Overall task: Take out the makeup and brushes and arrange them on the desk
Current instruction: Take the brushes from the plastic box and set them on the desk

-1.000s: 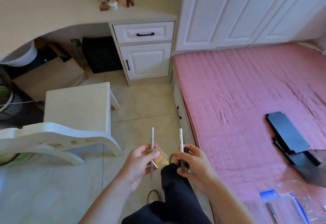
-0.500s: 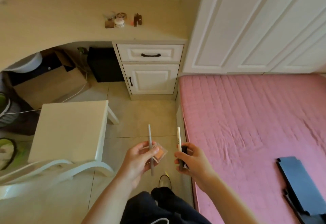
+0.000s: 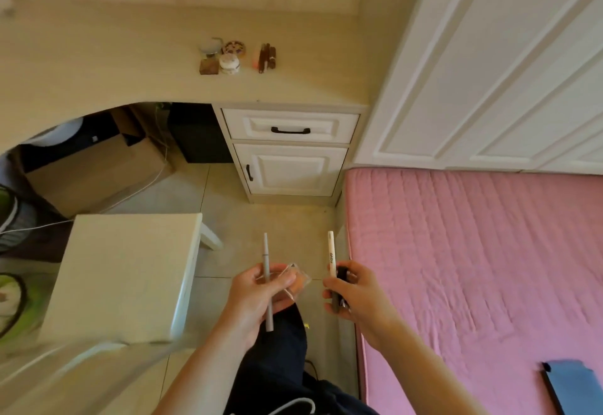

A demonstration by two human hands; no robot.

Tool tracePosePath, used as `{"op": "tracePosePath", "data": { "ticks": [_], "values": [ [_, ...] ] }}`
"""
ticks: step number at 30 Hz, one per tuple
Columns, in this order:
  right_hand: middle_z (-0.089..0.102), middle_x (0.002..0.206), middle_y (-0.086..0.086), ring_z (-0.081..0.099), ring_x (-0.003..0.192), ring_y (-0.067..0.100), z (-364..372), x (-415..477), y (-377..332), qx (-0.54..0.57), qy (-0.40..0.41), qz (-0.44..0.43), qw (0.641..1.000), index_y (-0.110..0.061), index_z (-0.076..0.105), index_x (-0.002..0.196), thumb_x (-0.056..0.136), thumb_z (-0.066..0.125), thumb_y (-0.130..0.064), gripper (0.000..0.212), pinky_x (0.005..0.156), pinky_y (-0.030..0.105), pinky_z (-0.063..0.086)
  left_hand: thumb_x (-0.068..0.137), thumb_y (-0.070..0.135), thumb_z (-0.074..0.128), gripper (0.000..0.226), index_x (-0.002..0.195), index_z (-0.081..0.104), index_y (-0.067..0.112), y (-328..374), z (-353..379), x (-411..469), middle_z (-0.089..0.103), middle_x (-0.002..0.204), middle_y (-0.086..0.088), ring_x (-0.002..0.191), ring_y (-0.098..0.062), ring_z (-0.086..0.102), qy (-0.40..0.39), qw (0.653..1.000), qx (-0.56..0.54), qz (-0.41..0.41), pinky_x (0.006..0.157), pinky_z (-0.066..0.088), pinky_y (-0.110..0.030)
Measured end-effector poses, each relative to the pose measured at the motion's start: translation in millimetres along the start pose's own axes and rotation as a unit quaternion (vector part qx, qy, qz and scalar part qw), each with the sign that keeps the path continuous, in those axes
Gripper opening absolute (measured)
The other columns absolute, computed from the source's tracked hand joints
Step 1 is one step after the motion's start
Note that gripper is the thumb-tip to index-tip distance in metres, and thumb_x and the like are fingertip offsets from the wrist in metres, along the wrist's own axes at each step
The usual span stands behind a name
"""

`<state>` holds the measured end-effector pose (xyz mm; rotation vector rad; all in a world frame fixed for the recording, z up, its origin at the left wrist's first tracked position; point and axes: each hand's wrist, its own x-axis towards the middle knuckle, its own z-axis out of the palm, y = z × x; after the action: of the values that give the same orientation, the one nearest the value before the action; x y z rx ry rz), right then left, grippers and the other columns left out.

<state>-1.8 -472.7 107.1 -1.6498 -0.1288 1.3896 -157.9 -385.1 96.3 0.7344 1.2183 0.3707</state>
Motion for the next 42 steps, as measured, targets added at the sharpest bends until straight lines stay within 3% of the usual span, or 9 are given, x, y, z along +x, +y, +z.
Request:
{"op": "tracePosePath", "data": {
  "ticks": [7,18,21,28,38,42],
  "values": [
    [0.061,0.086,0.013,0.063,0.067,0.017,39,71,-75,0.004,0.001,0.003,1.000,-0.005,0.059,0.104,0.086,0.064,0.000,0.019,0.071,0.042,0.058,0.079,0.010,0.073,0.023,0.101,0.071,0.009,81,-5,78,0.074,0.095,-0.013,0.090,-0.027,0.072,-0.034,0.999,-0.003,0.000,0.069,0.059,-0.033],
    [0.060,0.085,0.013,0.060,0.068,0.019,84,168,-183,0.022,0.010,-0.004,1.000,-0.004,0.059,0.107,0.087,0.062,0.001,0.022,0.066,0.035,0.058,0.064,0.015,0.077,0.033,0.097,0.074,0.012,204,-8,187,0.075,0.096,-0.009,0.090,-0.026,0.072,-0.051,0.998,0.018,0.016,0.071,0.059,-0.034],
    [0.058,0.082,0.014,0.058,0.063,0.018,86,193,-205,0.024,0.016,-0.005,1.000,-0.002,0.058,0.106,0.087,0.062,0.002,0.020,0.059,0.031,0.056,0.069,0.011,0.076,0.029,0.098,0.074,0.010,224,-2,212,0.074,0.097,-0.011,0.091,-0.028,0.072,-0.048,0.998,0.016,0.023,0.073,0.059,-0.035],
    [0.057,0.078,0.017,0.056,0.059,0.020,83,258,-260,0.030,0.004,-0.005,1.000,-0.001,0.059,0.105,0.086,0.061,0.004,0.019,0.058,0.032,0.054,0.077,0.006,0.075,0.019,0.095,0.075,0.011,269,21,275,0.075,0.094,-0.010,0.089,-0.027,0.072,-0.001,0.998,0.045,0.032,0.077,0.059,-0.039],
    [0.059,0.074,0.016,0.059,0.060,0.022,71,354,-343,-0.013,0.002,0.024,1.000,0.002,0.059,0.102,0.084,0.062,0.006,0.019,0.052,0.032,0.055,0.080,0.004,0.074,0.010,0.090,0.073,0.006,332,79,361,0.073,0.078,-0.008,0.069,-0.016,0.071,0.053,0.994,0.079,0.053,0.059,0.059,-0.027],
    [0.059,0.076,0.016,0.060,0.065,0.023,65,391,-368,-0.034,0.006,0.041,0.999,0.001,0.059,0.104,0.085,0.061,0.006,0.020,0.058,0.036,0.057,0.081,0.001,0.073,0.018,0.098,0.070,-0.001,350,100,402,0.071,0.090,-0.017,0.084,-0.029,0.070,0.073,0.991,0.103,0.042,0.068,0.060,-0.036]
  ]
}}
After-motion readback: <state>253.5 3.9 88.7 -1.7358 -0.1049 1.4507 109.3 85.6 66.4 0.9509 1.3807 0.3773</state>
